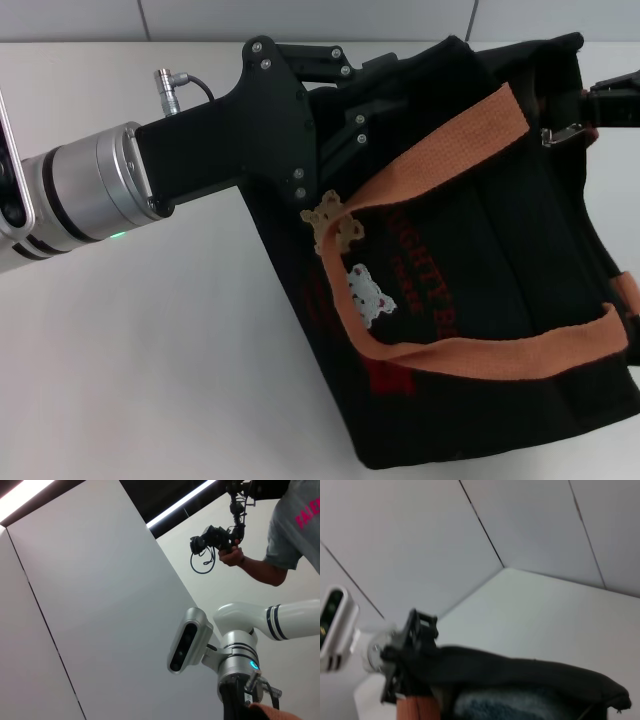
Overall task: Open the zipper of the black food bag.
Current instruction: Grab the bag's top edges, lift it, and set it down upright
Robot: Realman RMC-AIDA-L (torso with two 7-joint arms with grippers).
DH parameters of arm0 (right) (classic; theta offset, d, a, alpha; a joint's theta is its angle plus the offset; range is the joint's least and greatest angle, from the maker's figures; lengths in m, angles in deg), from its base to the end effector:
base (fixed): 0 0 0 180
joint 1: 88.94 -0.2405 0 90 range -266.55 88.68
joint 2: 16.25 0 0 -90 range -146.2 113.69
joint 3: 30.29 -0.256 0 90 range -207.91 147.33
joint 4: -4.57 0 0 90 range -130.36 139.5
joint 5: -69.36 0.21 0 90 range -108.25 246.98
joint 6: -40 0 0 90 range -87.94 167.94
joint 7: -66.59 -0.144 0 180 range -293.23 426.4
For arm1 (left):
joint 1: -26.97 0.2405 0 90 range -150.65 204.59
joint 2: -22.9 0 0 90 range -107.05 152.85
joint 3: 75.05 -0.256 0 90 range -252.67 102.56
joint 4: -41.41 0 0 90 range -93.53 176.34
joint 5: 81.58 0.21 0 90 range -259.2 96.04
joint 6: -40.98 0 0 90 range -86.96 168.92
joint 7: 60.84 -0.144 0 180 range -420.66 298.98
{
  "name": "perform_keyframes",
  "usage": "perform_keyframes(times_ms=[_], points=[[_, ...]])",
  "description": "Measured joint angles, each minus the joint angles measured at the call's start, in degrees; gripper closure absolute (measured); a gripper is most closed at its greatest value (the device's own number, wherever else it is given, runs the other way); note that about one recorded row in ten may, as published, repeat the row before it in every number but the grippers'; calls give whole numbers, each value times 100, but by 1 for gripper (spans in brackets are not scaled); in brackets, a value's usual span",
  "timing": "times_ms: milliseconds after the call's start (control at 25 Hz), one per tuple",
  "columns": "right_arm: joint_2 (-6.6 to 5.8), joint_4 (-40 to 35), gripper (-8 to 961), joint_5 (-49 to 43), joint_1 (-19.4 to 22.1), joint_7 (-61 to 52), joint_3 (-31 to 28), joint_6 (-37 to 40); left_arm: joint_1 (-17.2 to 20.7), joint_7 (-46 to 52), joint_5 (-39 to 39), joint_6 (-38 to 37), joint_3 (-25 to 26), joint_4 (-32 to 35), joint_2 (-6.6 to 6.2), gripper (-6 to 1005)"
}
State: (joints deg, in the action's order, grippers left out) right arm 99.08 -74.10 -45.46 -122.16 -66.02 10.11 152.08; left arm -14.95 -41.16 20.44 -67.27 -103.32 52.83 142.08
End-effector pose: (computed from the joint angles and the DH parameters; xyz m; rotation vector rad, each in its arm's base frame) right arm 0.1679 0.3301 0.1211 -2.7947 0.9683 0.5208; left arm -0.1733 0.3169 -0.0175 -2.3043 0.5648 -1.3430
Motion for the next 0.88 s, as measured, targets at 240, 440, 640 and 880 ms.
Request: perform_keyframes(times_ms=[240, 440, 640, 880], points=[[-122, 152, 950, 255, -102, -247, -121, 253, -5, -5, -2, -24, -20, 6, 0, 848], [-188, 139, 822, 320, -147, -187, -240, 533, 7, -15, -8, -27, -20, 16, -1, 847], [-311, 788, 671, 503, -210, -323, -913, 464, 11, -89, -8, -30, -22, -1, 0, 847], [-631, 1207, 519, 1036, -87, 276, -1044, 504, 13, -90, -8, -34, -21, -1, 0, 848]])
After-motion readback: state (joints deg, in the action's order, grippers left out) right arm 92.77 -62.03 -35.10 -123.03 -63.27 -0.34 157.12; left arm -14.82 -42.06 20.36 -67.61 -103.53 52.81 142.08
